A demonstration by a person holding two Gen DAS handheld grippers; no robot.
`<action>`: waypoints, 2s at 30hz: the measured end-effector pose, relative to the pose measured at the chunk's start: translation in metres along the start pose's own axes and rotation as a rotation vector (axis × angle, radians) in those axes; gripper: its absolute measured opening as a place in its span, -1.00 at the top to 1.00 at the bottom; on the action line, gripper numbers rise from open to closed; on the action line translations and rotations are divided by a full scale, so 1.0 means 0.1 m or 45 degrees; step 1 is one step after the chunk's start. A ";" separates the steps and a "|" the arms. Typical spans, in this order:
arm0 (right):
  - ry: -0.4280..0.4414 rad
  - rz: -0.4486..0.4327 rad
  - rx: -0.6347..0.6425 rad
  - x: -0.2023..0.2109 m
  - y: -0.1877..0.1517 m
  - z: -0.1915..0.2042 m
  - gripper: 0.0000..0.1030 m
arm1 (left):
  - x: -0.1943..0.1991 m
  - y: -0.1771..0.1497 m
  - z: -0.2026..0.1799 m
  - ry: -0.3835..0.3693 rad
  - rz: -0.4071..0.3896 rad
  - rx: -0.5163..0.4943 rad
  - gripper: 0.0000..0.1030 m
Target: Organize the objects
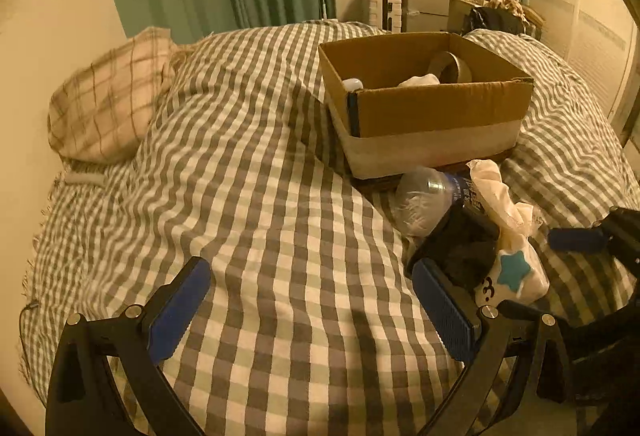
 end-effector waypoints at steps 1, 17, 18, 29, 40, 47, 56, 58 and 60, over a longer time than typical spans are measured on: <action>0.005 0.014 0.006 -0.03 -0.01 0.02 -0.48 | -0.01 -0.01 0.00 -0.002 0.007 0.001 -1.00; -0.120 -0.297 -0.058 0.93 0.23 -0.37 -0.10 | -0.04 0.05 -0.50 -0.080 0.046 -0.143 -1.00; -0.146 -0.309 -0.072 0.97 0.24 -0.46 -0.10 | -0.05 0.05 -0.58 -0.095 0.052 -0.157 -1.00; -0.147 -0.265 -0.162 0.73 0.17 -0.84 -0.10 | -0.43 -0.09 -1.04 -0.167 0.190 -0.259 -0.92; -0.127 -0.247 -0.187 0.65 0.13 -0.87 -0.10 | -0.52 -0.16 -1.12 -0.336 0.267 -0.259 -0.11; -0.148 -0.263 -0.181 0.79 0.13 -0.81 -0.09 | -0.26 -0.15 -0.92 -0.346 0.224 -0.202 -0.03; -0.191 -0.307 -0.152 1.06 0.17 -0.68 -0.05 | -0.03 0.00 -0.70 -0.347 0.169 -0.131 0.75; -0.195 -0.312 -0.142 1.09 0.16 -0.63 -0.04 | -0.02 -0.02 -0.68 -0.359 0.175 -0.126 0.82; -0.196 -0.314 -0.139 1.11 0.15 -0.61 -0.04 | 0.01 -0.03 -0.71 -0.355 0.178 -0.135 0.83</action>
Point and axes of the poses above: each gripper's, at about its wrist camera, not at the fingertips, and x roughly against the way its jaws point, z to its left, y to its top, the point moved 7 cm from there along -x, roughly the way its jaws point, and after that the axes turned 4 degrees about y, right-handed, at the moved point
